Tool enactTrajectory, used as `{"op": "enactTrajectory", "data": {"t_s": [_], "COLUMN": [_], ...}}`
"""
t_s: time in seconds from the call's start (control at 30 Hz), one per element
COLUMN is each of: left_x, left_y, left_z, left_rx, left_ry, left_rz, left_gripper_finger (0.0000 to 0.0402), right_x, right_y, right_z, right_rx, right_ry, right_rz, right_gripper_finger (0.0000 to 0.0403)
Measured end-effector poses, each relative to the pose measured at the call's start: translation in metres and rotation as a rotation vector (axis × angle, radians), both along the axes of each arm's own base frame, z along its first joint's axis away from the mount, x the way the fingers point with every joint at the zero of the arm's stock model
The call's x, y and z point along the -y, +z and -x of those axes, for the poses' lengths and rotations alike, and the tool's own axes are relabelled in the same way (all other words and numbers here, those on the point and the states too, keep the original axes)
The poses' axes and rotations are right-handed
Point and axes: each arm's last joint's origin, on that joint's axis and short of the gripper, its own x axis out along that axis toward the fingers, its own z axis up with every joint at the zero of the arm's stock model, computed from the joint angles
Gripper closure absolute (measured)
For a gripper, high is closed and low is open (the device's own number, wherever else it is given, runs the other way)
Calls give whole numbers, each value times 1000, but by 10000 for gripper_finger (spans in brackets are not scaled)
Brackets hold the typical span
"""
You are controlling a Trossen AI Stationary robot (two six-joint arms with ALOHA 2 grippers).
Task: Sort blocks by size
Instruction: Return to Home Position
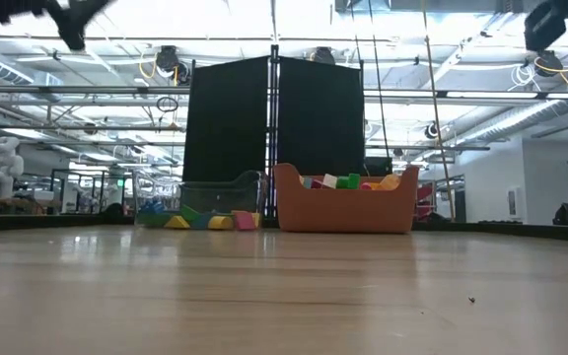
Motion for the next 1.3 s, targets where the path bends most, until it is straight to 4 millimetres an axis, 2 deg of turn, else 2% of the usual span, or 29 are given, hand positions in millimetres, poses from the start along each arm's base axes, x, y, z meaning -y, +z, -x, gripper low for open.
{"op": "enactTrajectory", "data": {"t_s": [0.17,0.3,0.43,0.5,0.6,0.7,0.8,0.9,1.03,1.17,1.3], "left_x": [-5,-9,-10,-7,-2,1,2,0,-2,-2,-3], "left_y": [-26,-42,-46,-44,-43,-44,-49,-66,-84,-89,-94], "left_z": [-14,-21,-22,-22,-21,-21,-22,-28,-33,-35,-36], "left_rx": [42,-18,-32,-45,-61,-80,-89,-120,-77,-128,-177], "left_ry": [-45,-43,-49,-104,-205,-292,-334,-339,-340,-335,-340], "left_rz": [42,187,328,191,-16,-125,-188,-181,-201,-191,-172], "left_gripper_finger": [85,85,85,85,85,85,85,85,85,85,85], "right_x": [-9,-13,-17,-22,-31,-35,-36,-38,-42,-47,-48], "right_y": [-35,-56,-63,-66,-68,-67,-73,-81,-92,-107,-110], "right_z": [-14,-21,-26,-28,-31,-30,-30,-32,-35,-38,-38], "right_rx": [-116,-175,-143,-131,-58,32,6,-9,16,59,42], "right_ry": [-121,-158,-141,-64,119,208,263,272,306,341,396], "right_rz": [-70,-235,-306,-184,126,276,304,284,299,285,304], "right_gripper_finger": [396,396,396,396,396,396,396,396,396,396,396]}}
